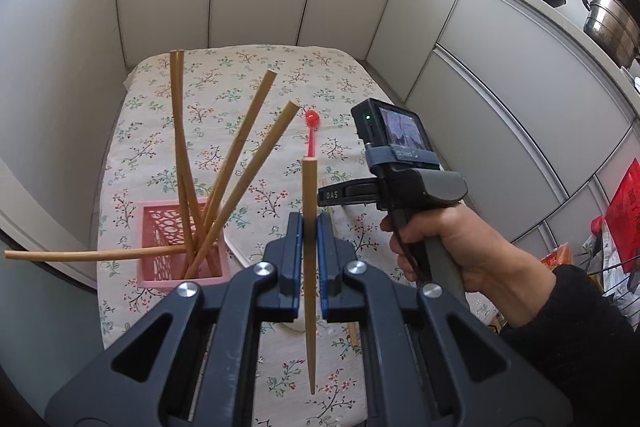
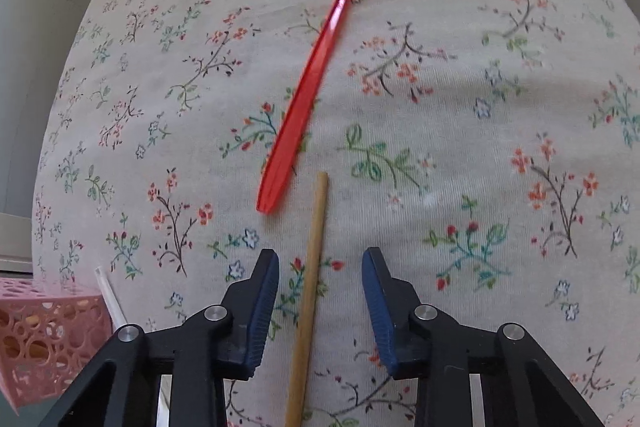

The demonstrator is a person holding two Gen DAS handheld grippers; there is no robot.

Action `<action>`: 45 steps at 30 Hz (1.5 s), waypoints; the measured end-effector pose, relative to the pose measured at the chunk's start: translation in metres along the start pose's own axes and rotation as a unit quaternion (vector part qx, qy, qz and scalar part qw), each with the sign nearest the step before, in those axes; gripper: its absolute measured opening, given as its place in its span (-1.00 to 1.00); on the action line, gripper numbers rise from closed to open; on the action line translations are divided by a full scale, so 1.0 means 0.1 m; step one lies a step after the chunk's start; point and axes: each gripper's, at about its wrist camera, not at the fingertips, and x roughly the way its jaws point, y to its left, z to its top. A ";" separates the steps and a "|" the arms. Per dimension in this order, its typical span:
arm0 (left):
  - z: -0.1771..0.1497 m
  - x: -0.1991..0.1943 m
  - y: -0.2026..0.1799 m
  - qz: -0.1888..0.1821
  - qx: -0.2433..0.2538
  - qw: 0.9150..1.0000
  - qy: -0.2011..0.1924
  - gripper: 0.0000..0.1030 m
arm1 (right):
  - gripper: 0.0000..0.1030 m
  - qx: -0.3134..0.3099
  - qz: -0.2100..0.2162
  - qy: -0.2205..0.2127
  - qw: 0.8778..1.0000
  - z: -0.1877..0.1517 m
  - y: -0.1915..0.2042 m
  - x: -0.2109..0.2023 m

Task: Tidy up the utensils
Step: 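Lift the left tool's chopstick while the right tool grasps another chopstick, then carry both held chopsticks over the pink mesh cup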

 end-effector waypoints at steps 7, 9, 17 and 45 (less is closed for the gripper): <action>-0.01 -0.02 0.04 0.000 -0.002 1.000 0.001 -0.85 | -0.84 -0.049 -0.065 -0.018 0.997 -0.02 0.16 0.05; -0.02 -0.02 0.02 0.002 -0.001 1.000 0.000 -0.85 | -0.87 -0.048 -0.058 -0.020 0.997 -0.04 0.13 0.04; -0.01 -0.11 0.00 0.017 0.002 1.000 -0.021 -0.85 | -0.91 -0.039 -0.011 -0.042 0.998 -0.13 -0.02 -0.33; 0.17 -1.04 0.05 0.065 0.006 0.977 -0.202 -0.85 | -0.90 -0.100 0.106 -0.317 0.937 -0.92 0.18 -2.71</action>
